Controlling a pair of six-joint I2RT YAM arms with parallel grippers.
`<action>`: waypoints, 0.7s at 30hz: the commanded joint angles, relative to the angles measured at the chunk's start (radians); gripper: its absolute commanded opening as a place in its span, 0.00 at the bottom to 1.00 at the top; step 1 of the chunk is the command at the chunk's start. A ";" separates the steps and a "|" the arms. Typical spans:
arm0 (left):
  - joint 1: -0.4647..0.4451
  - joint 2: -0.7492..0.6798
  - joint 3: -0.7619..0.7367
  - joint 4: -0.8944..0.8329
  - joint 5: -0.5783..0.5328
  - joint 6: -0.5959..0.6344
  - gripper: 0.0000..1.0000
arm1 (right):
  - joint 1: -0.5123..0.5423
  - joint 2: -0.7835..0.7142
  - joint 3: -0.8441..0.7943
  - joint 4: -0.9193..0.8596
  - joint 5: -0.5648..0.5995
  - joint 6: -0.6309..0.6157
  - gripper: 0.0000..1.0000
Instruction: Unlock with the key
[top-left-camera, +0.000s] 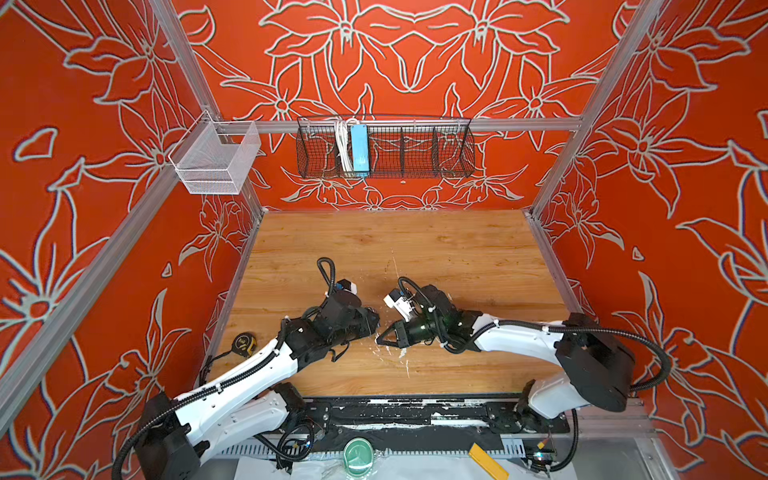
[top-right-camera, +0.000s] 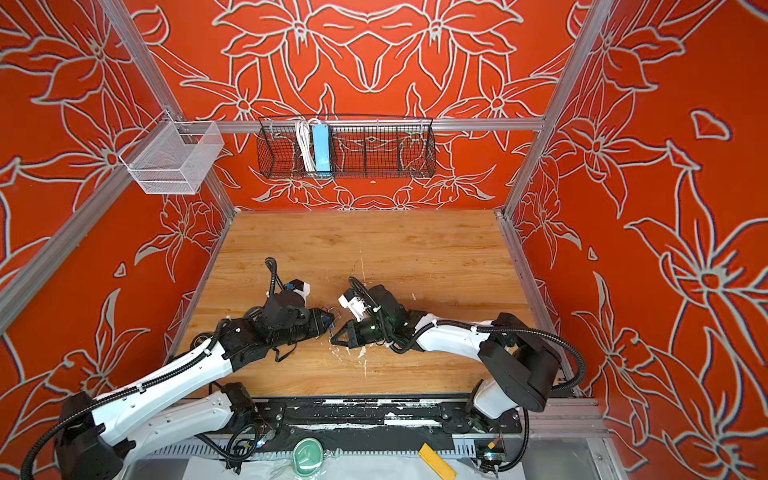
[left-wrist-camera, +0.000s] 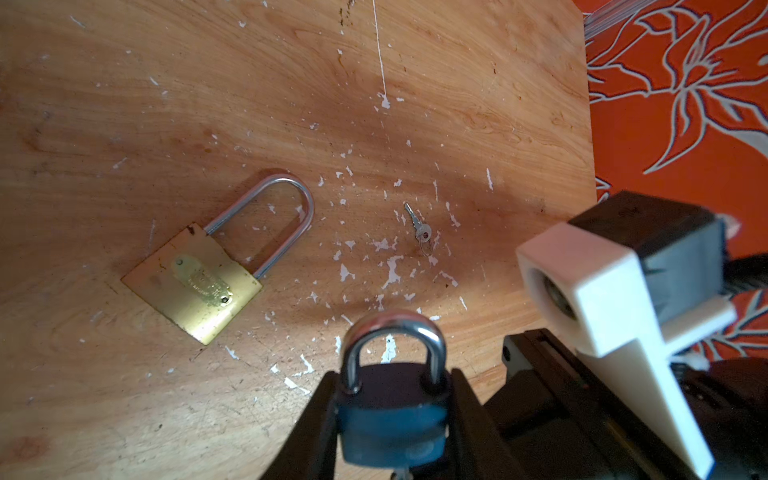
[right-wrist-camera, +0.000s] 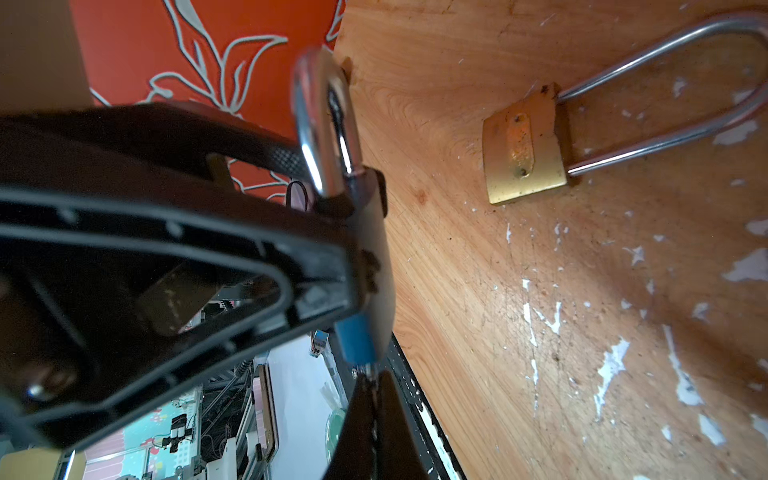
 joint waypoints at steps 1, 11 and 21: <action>-0.013 -0.018 -0.020 -0.028 -0.030 -0.044 0.00 | -0.015 -0.057 0.017 0.047 0.073 -0.024 0.00; -0.013 -0.024 -0.062 0.046 -0.043 -0.253 0.00 | -0.012 -0.067 -0.014 0.097 0.110 -0.003 0.00; -0.013 -0.092 -0.171 0.163 -0.050 -0.474 0.00 | -0.009 -0.113 -0.051 0.068 0.154 -0.023 0.00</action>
